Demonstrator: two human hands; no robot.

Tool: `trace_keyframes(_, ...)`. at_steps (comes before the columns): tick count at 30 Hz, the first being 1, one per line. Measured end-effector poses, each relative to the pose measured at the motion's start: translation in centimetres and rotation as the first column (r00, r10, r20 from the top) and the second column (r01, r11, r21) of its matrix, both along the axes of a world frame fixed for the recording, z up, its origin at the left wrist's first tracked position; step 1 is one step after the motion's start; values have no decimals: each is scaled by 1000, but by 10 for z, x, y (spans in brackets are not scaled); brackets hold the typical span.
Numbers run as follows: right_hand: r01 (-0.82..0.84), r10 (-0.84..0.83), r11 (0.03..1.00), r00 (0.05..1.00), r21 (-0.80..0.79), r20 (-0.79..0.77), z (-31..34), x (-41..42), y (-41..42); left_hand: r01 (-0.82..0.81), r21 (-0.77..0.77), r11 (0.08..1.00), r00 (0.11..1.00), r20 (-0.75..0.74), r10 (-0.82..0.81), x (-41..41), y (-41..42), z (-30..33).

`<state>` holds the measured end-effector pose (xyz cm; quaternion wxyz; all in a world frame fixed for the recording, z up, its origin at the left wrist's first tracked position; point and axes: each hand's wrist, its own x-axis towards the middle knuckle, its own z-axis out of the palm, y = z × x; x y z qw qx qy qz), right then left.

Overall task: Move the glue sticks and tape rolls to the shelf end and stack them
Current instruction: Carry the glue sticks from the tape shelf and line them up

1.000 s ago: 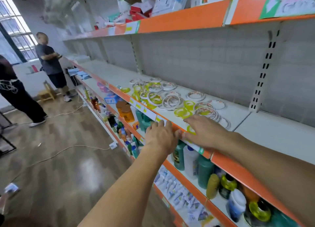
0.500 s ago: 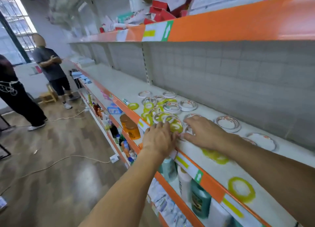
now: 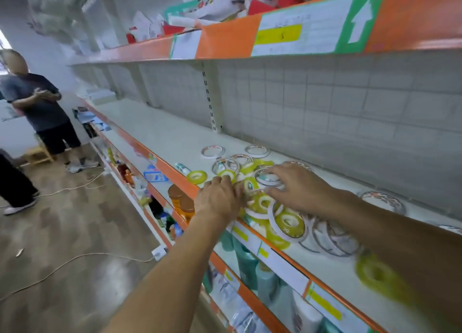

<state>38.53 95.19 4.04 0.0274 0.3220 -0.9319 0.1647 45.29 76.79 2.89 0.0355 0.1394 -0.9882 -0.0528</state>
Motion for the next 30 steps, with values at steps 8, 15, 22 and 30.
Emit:
trace_keyframes(8,84,-84,996,996,19,5,-2,-38,-109,79,-20,997,997,0,-79,-70,-111,-9)
trace_keyframes(15,262,-260,965,962,-9,87,-8,-68,-166,35,-121,992,985,170,-14,-116,-187,-13)
trace_keyframes(22,314,-313,949,943,13,110,-20,-89,-209,219,-108,970,960,199,-194,-135,-200,-25)
trace_keyframes(30,434,-436,900,895,42,94,-39,-116,-257,332,109,937,939,-131,-318,-145,-227,-41)
